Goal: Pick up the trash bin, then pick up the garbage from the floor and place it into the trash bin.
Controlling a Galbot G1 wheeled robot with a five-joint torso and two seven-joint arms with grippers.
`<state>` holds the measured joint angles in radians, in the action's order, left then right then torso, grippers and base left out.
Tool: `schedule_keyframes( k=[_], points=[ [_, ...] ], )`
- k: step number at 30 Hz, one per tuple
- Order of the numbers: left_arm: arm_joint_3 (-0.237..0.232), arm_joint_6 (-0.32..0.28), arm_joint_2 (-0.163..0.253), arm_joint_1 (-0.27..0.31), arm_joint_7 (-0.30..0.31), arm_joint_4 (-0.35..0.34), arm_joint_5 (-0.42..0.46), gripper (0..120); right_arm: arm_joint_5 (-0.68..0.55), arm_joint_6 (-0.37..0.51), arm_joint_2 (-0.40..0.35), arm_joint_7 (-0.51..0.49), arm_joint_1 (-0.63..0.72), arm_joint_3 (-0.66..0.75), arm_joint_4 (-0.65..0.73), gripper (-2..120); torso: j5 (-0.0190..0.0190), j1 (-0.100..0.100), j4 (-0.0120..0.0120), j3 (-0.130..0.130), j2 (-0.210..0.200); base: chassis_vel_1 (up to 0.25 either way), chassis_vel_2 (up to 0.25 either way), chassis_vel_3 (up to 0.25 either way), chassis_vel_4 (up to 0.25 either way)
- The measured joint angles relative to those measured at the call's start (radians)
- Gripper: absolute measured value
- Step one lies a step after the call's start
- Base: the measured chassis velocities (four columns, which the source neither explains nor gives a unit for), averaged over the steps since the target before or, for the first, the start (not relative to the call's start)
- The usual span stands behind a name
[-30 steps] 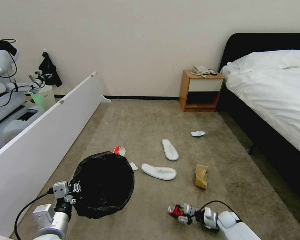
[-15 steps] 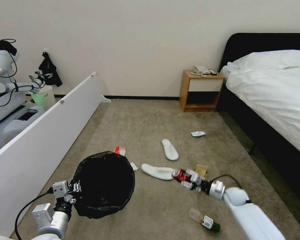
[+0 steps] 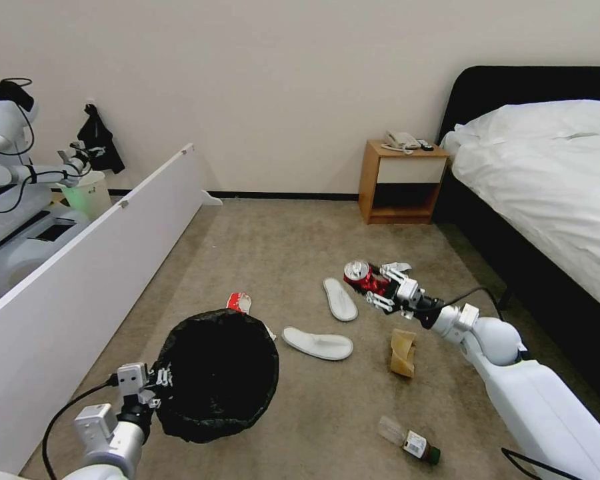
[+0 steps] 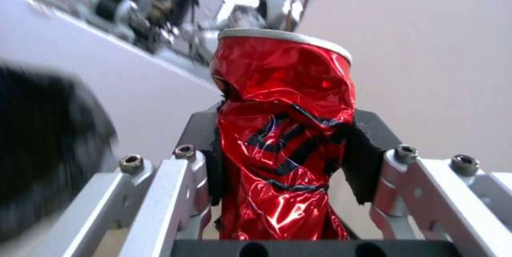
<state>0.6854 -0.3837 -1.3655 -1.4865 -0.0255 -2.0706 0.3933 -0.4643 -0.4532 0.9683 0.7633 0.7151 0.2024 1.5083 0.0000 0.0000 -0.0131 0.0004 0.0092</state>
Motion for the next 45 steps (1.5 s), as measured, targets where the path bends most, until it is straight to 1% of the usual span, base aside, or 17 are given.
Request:
schedule_keyframes(
  k=[2, 3, 5, 6, 7, 8, 9, 10, 11, 14, 15, 16, 17, 20, 26, 34, 45],
  points=[
    [-0.047, 0.0, 0.047, 0.022, 0.0, 0.019, 0.042, 4, -0.028, 0.014, -0.007, -0.012, -0.002, -0.03, 0.05, 42, -0.0001, 0.0, 0.0001, 0.0, 0.0, 0.0, 0.0, 0.0, 0.0],
    [-0.047, 0.0, 0.047, 0.022, 0.0, 0.019, 0.042, 4, -0.028, 0.014, -0.007, -0.012, -0.002, -0.03, 0.05, 42, -0.0001, 0.0, 0.0001, 0.0, 0.0, 0.0, 0.0, 0.0, 0.0],
    [-0.107, 0.008, 0.111, 0.064, -0.011, 0.046, 0.088, 4, -0.056, 0.028, -0.013, -0.028, -0.001, -0.066, 0.097, 42, -0.0002, 0.0, 0.0002, 0.0, 0.0, 0.0, 0.0, 0.0, 0.0],
    [-0.107, 0.008, 0.111, 0.064, -0.011, 0.046, 0.088, 4, -0.056, 0.028, -0.013, -0.028, -0.001, -0.066, 0.097, 42, -0.0002, 0.0, 0.0002, 0.0, 0.0, 0.0, 0.0, 0.0, 0.0],
    [-0.129, 0.01, 0.132, 0.085, -0.015, 0.057, 0.107, 4, -0.065, 0.031, -0.014, -0.032, 0.002, -0.084, 0.114, 42, -0.0001, 0.0, -0.0002, 0.0, 0.0, 0.0, 0.0, 0.0, 0.0],
    [-0.166, 0.016, 0.164, 0.131, -0.017, 0.085, 0.142, 4, -0.075, 0.037, -0.017, -0.039, 0.006, -0.11, 0.134, 42, 0.0, 0.0, -0.0001, 0.0, 0.0, 0.0, 0.0, 0.0, 0.0],
    [-0.166, 0.016, 0.164, 0.131, -0.017, 0.085, 0.142, 4, -0.075, 0.037, -0.017, -0.039, 0.006, -0.11, 0.134, 42, 0.0, 0.0, -0.0001, 0.0, 0.0, 0.0, 0.0, 0.0, 0.0],
    [-0.2, 0.028, 0.187, 0.177, -0.023, 0.113, 0.177, 4, -0.081, 0.038, -0.021, -0.041, 0.008, -0.132, 0.142, 42, -0.0004, 0.0, -0.0001, 0.0, 0.0, 0.0, 0.0, 0.0, 0.0],
    [-0.2, 0.028, 0.187, 0.177, -0.023, 0.113, 0.177, 4, -0.081, 0.038, -0.021, -0.041, 0.008, -0.132, 0.142, 42, -0.0004, 0.0, -0.0001, 0.0, 0.0, 0.0, 0.0, 0.0, 0.0],
    [-0.267, 0.054, 0.223, 0.273, -0.029, 0.17, 0.249, 4, -0.084, 0.038, -0.033, -0.041, 0.019, -0.163, 0.151, 42, 0.0, 0.0, -0.0002, 0.0, 0.0, 0.0, 0.0, 0.0, 0.0],
    [-0.267, 0.054, 0.223, 0.273, -0.029, 0.17, 0.249, 4, -0.084, 0.038, -0.033, -0.041, 0.019, -0.163, 0.151, 42, 0.0, 0.0, -0.0002, 0.0, 0.0, 0.0, 0.0, 0.0, 0.0],
    [-0.3, 0.062, 0.231, 0.312, -0.032, 0.195, 0.281, 4, -0.085, 0.038, -0.04, -0.04, 0.029, -0.172, 0.154, 42, 0.0, 0.0, -0.0002, 0.0, 0.0, 0.0, 0.0, 0.0, 0.0],
    [-0.3, 0.062, 0.231, 0.312, -0.032, 0.195, 0.281, 4, -0.085, 0.038, -0.04, -0.04, 0.029, -0.172, 0.154, 42, 0.0, 0.0, -0.0002, 0.0, 0.0, 0.0, 0.0, 0.0, 0.0],
    [-0.348, 0.066, 0.224, 0.377, -0.03, 0.243, 0.338, 4, -0.085, 0.036, -0.051, -0.039, 0.053, -0.181, 0.16, 42, 0.0, 0.0, -0.0002, 0.0, 0.0, 0.0, 0.0, 0.0, 0.0],
    [-0.382, 0.063, 0.21, 0.424, -0.017, 0.274, 0.388, 4, -0.069, 0.031, -0.059, -0.034, 0.085, -0.186, 0.144, 42, 0.0001, 0.0, -0.0001, 0.0, 0.0, 0.0, 0.0, 0.0, 0.0],
    [-0.406, 0.059, 0.204, 0.421, -0.016, 0.275, 0.395, 4, -0.034, 0.009, -0.042, -0.02, 0.1, -0.218, 0.081, 42, 0.0, 0.0, 0.0, 0.0, 0.0, 0.0, 0.0, 0.0, 0.0],
    [-0.406, 0.057, 0.204, 0.405, -0.017, 0.254, 0.391, 4, -0.002, 0.001, -0.029, -0.037, 0.096, -0.238, 0.051, 45, 0.0, 0.0, 0.0, 0.0, 0.0, 0.0, 0.0, 0.0, 0.0]
  ],
)
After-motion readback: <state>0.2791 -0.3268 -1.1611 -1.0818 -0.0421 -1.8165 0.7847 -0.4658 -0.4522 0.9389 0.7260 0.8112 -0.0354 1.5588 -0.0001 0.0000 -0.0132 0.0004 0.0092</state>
